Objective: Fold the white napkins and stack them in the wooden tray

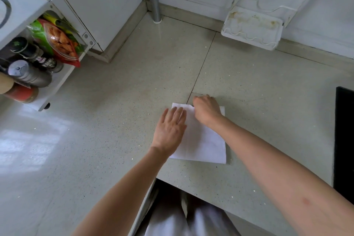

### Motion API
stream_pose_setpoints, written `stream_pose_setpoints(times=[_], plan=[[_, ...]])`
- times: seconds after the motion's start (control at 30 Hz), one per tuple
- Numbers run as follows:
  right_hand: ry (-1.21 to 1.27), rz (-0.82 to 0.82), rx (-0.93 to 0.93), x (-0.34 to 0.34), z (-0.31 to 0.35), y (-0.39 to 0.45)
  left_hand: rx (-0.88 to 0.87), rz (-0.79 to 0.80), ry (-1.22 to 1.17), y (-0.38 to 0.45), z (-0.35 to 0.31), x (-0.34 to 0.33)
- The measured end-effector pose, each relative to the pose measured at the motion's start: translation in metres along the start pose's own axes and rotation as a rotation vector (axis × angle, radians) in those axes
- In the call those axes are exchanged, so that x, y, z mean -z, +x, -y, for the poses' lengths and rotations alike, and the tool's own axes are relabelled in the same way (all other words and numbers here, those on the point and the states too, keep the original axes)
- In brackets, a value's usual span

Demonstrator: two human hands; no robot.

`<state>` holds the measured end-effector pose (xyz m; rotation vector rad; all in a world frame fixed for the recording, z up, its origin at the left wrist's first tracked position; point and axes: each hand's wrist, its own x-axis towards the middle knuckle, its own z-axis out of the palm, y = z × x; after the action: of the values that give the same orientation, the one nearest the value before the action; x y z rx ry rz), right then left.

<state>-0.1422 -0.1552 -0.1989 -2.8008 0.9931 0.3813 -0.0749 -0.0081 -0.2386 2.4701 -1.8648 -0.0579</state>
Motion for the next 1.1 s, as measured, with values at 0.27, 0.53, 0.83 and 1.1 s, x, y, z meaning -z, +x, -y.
stream_pose_setpoints(times=[0.27, 0.53, 0.83, 1.1], plan=[[0.09, -0.41, 0.057, -0.031, 0.0, -0.021, 0.079, 0.08, -0.157, -0.02, -0.006, -0.017], [0.084, -0.142, 0.039, -0.091, -0.006, -0.11, 0.074, 0.103, -0.117, -0.022, -0.003, -0.022], [-0.084, 0.029, 0.265, -0.064, -0.061, -0.139, -0.179, 0.197, 0.172, -0.019, 0.003, -0.006], [-0.102, -0.06, 0.357, -0.056, -0.05, -0.124, -0.477, 0.374, 0.0, -0.028, 0.023, 0.015]])
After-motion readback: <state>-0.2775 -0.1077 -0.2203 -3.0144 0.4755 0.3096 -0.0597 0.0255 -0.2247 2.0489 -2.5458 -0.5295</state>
